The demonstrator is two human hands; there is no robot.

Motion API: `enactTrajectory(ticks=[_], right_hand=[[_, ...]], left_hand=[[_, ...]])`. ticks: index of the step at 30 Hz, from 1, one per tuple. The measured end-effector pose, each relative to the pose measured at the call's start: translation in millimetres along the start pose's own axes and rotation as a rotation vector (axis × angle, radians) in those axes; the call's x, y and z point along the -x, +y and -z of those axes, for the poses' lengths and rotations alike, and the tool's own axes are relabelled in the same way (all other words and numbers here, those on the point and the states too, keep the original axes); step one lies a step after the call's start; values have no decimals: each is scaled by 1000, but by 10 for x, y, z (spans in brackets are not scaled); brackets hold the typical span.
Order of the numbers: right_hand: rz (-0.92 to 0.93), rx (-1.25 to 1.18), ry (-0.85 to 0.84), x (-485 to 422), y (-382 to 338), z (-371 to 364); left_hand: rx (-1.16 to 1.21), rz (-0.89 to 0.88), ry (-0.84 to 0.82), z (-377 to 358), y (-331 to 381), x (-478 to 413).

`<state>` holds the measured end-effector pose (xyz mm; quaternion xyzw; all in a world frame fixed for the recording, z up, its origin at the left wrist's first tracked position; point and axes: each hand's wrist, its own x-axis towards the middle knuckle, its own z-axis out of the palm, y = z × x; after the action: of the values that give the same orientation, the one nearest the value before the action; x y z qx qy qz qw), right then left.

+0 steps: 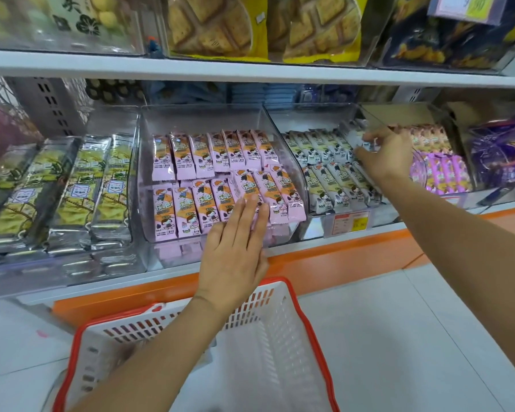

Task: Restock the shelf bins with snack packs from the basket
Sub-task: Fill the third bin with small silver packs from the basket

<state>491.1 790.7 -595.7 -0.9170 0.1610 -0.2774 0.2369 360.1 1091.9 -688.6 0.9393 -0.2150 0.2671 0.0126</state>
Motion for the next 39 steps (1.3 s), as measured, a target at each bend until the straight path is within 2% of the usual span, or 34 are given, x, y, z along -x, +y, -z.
enactTrajectory(ticks=[10, 14, 17, 24, 30, 35, 39], right_hand=[[233, -240, -85, 1050, -509, 350], [421, -425, -253, 1755, -720, 409], [482, -496, -400, 2320, -766, 233], [377, -353, -778, 3354, -404, -604], [282, -131, -1020, 3913, -101, -1216], [249, -29, -1096, 4171, 28, -1698], [240, 32, -1175, 4310, 101, -2029]], left_hand=[[3, -8, -49, 193, -26, 120], [49, -34, -19, 230, -106, 544], [46, -85, -90, 143, -280, 969], [14, 40, -378, -215, -809, 1737], [-24, 98, -419, -554, -1087, 2004], [-24, 74, -472, -903, -1196, 2245], [-32, 77, -408, -1073, -1191, 2315]])
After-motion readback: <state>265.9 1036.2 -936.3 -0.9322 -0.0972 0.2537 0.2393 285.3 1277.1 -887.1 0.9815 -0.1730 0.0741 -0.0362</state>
